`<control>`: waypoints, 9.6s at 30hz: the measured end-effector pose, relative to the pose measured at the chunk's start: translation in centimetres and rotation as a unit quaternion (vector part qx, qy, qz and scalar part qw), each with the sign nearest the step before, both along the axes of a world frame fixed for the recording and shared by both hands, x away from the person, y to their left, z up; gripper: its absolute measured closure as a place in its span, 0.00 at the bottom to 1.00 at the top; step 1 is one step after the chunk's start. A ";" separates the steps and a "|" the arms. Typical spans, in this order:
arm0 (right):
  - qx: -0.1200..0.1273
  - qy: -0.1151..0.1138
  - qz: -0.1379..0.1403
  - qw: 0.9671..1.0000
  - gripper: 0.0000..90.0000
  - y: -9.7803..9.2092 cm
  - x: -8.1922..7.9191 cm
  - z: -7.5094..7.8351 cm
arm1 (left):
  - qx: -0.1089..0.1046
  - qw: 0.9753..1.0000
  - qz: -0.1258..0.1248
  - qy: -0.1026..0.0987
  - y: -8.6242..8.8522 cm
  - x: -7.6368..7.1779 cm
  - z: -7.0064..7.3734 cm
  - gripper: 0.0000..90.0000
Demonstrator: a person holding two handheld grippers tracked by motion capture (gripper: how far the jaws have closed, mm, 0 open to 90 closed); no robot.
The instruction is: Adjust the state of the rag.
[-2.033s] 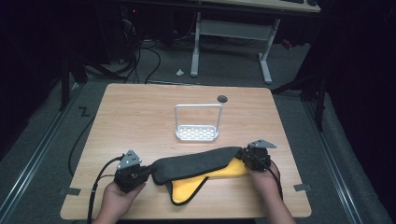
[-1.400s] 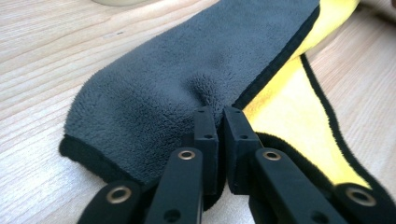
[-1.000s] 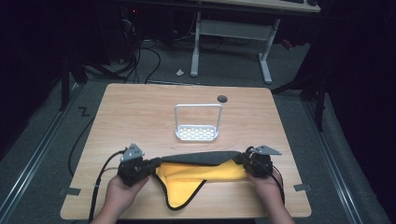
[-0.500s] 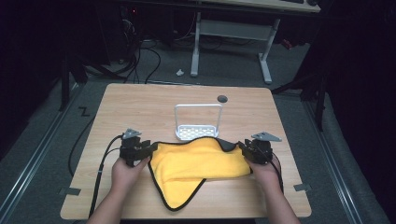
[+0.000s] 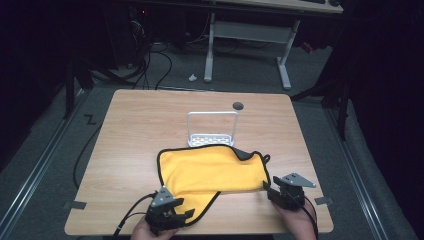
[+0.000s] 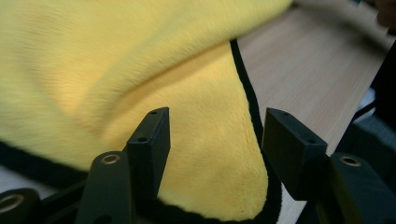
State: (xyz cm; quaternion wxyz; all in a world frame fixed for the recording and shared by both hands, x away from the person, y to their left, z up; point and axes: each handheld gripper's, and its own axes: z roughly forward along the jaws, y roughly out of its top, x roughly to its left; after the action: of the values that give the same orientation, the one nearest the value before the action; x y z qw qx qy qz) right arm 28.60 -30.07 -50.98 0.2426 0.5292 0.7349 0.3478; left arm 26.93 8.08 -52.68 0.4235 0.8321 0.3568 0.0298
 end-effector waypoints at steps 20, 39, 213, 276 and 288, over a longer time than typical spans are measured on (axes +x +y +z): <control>-0.002 -0.082 0.003 0.997 0.93 0.9 0.0 5.7 | 0.042 0.997 0.059 -0.023 5.7 2.9 0.0 0.99; -0.003 -0.028 -0.009 1.000 0.65 1.5 1.8 1.8 | 0.020 0.998 0.056 -0.011 5.8 2.9 -0.2 0.71; -0.045 0.029 0.305 0.951 0.48 28.7 -0.9 -1.7 | -0.023 0.986 0.167 -0.006 5.2 16.0 -0.9 0.92; -0.035 -0.105 0.317 0.942 0.90 32.9 -2.6 4.7 | -0.097 0.965 0.242 -0.028 12.1 13.5 4.1 0.94; -0.034 -0.101 0.242 0.964 0.90 22.8 -2.9 4.2 | -0.088 0.972 0.215 -0.029 3.9 14.3 4.3 0.94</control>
State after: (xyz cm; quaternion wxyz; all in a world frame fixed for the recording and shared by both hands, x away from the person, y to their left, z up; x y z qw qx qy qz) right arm 25.69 -7.23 -46.80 0.2419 0.2891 0.8245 0.4221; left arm 41.25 11.95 -48.34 0.4890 0.6940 0.5164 0.1123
